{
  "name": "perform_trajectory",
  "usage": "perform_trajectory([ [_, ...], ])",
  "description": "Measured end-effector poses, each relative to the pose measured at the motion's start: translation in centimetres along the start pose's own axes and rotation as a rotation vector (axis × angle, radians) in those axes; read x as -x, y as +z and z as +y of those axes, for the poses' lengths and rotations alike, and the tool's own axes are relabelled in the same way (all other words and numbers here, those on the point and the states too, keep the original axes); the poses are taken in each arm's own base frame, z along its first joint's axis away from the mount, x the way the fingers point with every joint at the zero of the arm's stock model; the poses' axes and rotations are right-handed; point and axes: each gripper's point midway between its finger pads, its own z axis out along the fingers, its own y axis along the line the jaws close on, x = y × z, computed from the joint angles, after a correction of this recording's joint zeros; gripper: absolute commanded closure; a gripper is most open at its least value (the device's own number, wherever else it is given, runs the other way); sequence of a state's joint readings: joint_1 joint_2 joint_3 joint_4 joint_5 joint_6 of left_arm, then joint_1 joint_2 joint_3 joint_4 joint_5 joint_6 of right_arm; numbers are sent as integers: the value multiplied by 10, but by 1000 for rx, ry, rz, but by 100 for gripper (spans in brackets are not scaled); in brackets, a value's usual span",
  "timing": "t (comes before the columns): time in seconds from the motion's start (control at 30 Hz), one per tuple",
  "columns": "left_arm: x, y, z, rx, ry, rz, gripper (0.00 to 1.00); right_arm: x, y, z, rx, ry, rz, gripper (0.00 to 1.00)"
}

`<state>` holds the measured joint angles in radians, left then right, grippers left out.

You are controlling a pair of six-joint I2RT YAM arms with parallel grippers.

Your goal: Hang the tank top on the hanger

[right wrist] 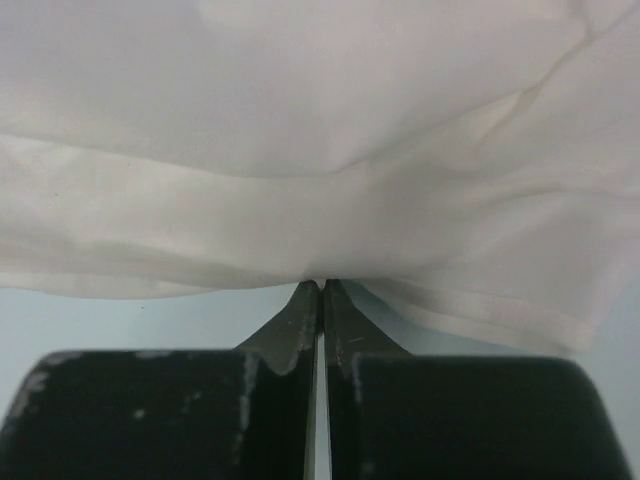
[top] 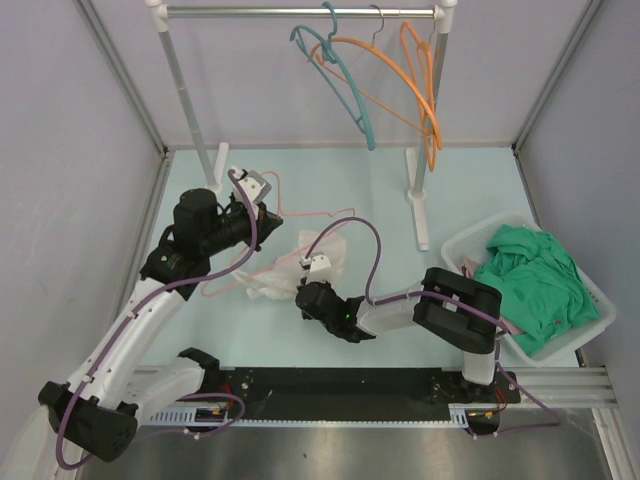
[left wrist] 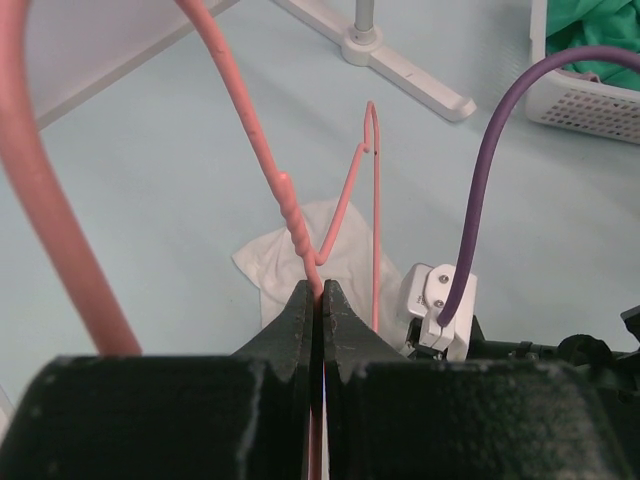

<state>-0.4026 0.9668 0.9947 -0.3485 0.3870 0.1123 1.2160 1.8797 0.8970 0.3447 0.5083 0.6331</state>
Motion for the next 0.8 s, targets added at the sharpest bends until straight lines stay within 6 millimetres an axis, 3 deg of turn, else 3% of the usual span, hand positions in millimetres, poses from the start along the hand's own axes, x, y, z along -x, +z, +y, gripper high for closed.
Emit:
perform_trajectory([
  [0.13,1,-2,0,2,2,-5,96,5,-4,-13,-42,-30,-23,100],
  [0.27,2,-2,0,7,4,-9,96,20,-27,-38,-91,-62,-47,100],
  [0.57,3,-2,1,10,5,-11,96,113,-97,-90,-182,-38,-201,96],
  [0.67,3,-3,-1,0,6,-14,96,129,-110,-127,-248,-14,-218,94],
  [0.8,3,-3,-3,-11,7,-19,96,134,-118,-180,-372,5,-214,92],
])
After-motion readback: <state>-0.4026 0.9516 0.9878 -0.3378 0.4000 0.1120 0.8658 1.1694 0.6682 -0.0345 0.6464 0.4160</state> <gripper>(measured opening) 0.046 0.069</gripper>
